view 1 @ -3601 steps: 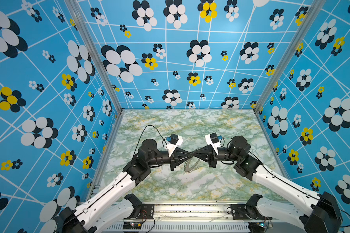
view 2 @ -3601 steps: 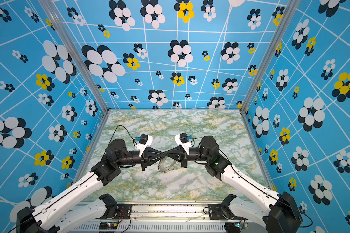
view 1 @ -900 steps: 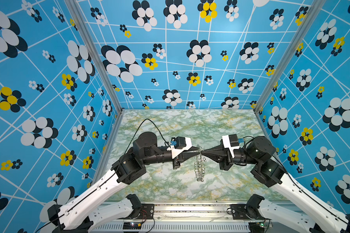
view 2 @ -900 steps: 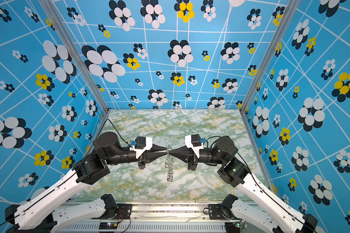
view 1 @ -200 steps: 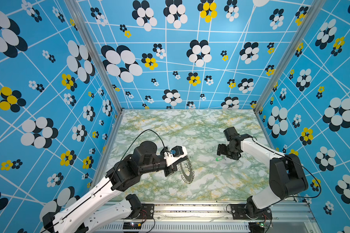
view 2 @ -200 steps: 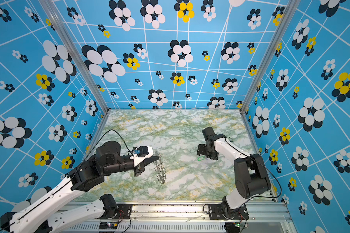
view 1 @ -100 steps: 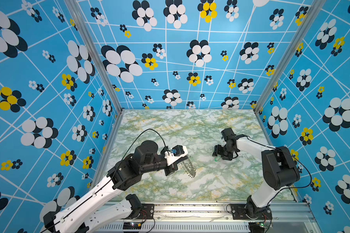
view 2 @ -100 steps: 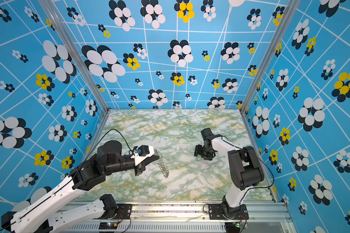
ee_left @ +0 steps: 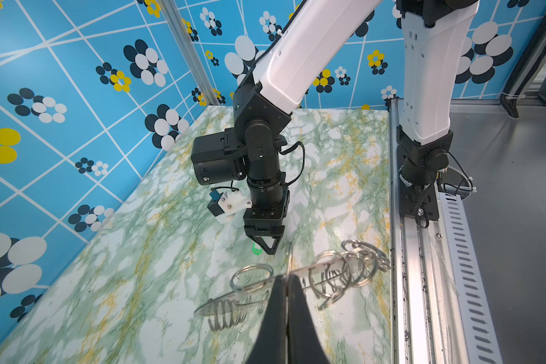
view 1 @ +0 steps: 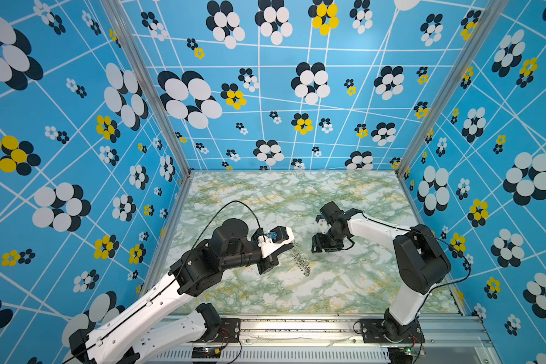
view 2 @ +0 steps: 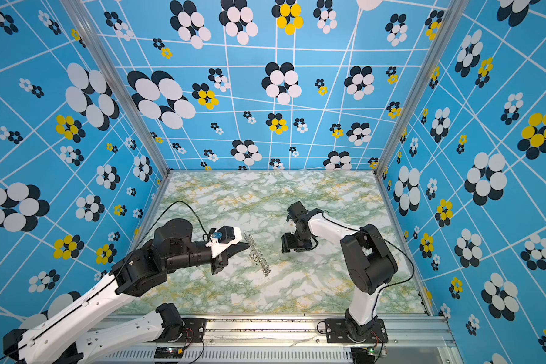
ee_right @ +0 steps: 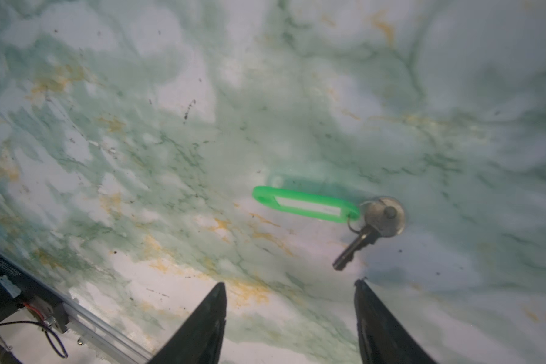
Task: Attach keys to a key ring
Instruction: Move the key to the center of the table, then rotate the key at the center of the table.
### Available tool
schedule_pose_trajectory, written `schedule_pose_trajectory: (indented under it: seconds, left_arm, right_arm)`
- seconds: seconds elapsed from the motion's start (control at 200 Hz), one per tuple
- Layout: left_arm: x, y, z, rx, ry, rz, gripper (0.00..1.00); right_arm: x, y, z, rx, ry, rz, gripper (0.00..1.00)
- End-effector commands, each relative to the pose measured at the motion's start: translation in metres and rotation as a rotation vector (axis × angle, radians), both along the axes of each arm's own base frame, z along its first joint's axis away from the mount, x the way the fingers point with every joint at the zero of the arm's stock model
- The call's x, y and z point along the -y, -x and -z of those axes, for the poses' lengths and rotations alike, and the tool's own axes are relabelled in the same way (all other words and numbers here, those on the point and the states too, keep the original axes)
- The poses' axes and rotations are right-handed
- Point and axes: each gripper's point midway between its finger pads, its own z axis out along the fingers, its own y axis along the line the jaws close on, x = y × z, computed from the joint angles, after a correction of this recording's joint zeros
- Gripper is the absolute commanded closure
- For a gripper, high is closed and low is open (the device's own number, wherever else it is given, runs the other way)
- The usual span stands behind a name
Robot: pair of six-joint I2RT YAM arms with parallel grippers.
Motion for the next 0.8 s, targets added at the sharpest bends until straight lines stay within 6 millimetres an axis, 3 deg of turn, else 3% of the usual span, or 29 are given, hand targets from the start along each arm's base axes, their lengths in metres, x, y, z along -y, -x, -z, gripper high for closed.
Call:
schedule_pose_trajectory:
  seconds: [0.0,0.1,0.24,0.495,0.655,0.8]
  left_arm:
    - [-0.002,-0.002,-0.013,0.03,0.043,-0.012,1.0]
    - [-0.003,-0.002,-0.012,0.03,0.042,-0.016,1.0]
    - [-0.005,-0.001,-0.012,0.031,0.042,-0.019,1.0]
    - [-0.006,-0.002,-0.013,0.031,0.043,-0.022,1.0]
    - [-0.006,-0.002,-0.015,0.033,0.045,-0.024,1.0]
    - [-0.004,-0.003,-0.013,0.03,0.043,-0.02,1.0]
  right_arm:
    - [0.02,-0.012,-0.011,0.066,0.053,0.057,0.4]
    - [0.021,-0.027,-0.011,0.1,0.029,0.078,0.45]
    - [0.002,-0.043,-0.01,0.116,-0.07,0.045,0.47]
    - [0.0,-0.06,0.002,0.096,-0.016,-0.034,0.46]
    - [0.011,-0.06,0.008,0.045,0.061,-0.016,0.48]
    - [0.026,-0.058,0.01,0.046,0.239,-0.031,0.5]
